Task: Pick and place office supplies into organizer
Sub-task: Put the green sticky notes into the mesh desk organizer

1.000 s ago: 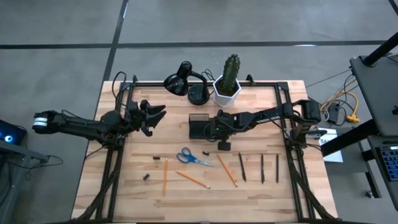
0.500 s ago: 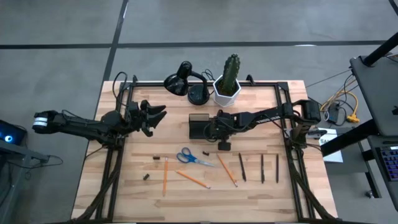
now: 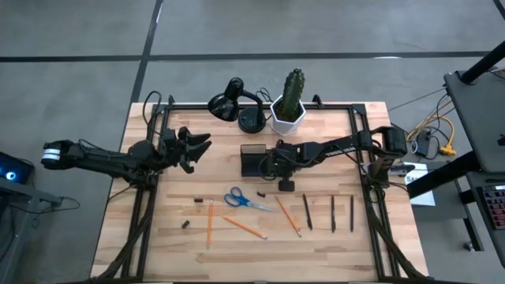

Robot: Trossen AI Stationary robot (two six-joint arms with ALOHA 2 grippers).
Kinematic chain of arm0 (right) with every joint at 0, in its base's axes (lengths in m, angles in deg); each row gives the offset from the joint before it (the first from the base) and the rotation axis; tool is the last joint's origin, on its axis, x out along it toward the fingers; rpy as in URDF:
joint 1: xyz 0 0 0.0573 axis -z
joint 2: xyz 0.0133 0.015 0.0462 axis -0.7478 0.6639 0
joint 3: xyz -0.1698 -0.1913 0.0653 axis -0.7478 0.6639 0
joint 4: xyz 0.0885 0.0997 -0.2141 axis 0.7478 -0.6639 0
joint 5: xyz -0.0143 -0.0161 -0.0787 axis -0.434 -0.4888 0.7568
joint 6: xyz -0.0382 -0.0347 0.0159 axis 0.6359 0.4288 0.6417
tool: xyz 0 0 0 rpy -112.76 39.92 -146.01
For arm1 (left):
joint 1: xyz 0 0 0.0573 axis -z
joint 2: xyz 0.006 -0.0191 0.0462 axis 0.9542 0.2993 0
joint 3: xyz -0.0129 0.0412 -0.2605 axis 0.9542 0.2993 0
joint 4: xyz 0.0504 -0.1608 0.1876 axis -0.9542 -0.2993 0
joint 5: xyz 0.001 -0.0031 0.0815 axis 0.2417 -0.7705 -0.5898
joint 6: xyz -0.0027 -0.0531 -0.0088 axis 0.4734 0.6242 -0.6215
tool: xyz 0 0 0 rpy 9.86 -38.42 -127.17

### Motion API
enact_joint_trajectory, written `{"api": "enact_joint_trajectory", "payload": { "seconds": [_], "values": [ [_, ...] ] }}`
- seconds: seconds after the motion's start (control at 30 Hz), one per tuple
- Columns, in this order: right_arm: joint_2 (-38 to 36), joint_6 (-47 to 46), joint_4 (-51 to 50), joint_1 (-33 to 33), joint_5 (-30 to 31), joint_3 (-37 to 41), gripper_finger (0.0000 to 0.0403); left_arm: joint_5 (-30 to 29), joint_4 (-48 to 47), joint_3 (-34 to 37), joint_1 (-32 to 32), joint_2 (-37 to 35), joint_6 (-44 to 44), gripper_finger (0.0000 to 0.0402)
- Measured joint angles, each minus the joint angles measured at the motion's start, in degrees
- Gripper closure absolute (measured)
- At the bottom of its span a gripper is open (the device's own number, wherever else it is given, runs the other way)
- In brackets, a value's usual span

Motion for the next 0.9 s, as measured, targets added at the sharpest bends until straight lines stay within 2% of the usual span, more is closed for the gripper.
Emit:
{"api": "enact_joint_trajectory", "payload": {
  "seconds": [0.9],
  "values": [
    [0.0,-0.4,0.1,0.0,-1.2,-0.6,0.0394,0.0,0.0,0.0,0.0,0.0,0.0,0.0233]
  ]
}}
